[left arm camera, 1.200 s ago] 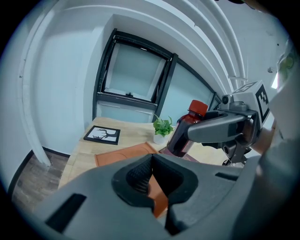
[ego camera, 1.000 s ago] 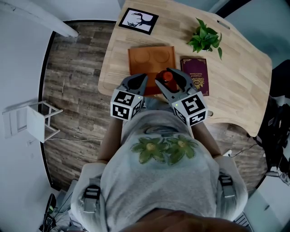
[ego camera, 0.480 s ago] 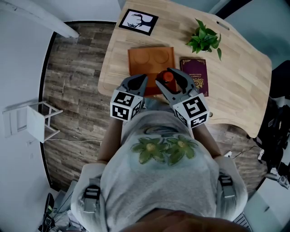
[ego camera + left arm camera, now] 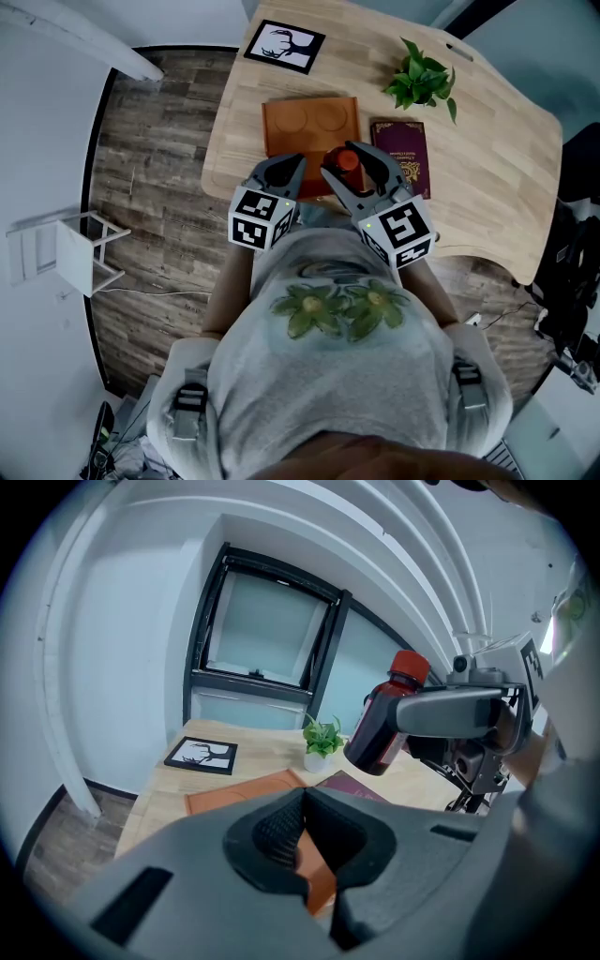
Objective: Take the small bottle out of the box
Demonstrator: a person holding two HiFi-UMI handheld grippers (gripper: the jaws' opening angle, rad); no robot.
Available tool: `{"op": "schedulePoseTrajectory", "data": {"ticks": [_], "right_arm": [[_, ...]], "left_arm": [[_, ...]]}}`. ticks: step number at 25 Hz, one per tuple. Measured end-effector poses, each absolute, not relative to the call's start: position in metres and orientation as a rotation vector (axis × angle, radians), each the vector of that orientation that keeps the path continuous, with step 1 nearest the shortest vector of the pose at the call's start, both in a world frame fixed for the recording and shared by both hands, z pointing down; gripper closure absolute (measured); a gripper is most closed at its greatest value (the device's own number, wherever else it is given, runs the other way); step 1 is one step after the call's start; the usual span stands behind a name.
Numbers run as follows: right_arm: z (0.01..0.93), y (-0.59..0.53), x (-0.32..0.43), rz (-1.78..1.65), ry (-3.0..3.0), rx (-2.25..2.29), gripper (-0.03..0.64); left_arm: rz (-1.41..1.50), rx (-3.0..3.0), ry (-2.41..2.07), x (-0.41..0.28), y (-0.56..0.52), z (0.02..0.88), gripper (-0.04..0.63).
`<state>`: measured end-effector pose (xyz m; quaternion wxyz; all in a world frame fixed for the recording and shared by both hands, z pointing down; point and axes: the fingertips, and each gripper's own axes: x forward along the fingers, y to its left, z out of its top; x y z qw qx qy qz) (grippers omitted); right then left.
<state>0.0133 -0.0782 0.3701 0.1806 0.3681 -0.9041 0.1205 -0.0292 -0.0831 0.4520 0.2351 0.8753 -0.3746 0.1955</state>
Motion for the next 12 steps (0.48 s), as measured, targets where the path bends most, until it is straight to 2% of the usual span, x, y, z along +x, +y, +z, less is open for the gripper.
{"op": "schedulePoseTrajectory", "data": {"ticks": [12], "right_arm": [[0.3726, -0.0754, 0.0200, 0.340, -2.547, 1.036, 0.396]], "left_arm": [[0.530, 2.426, -1.008, -0.0223, -0.0799, 0.4473, 0.588]]}}
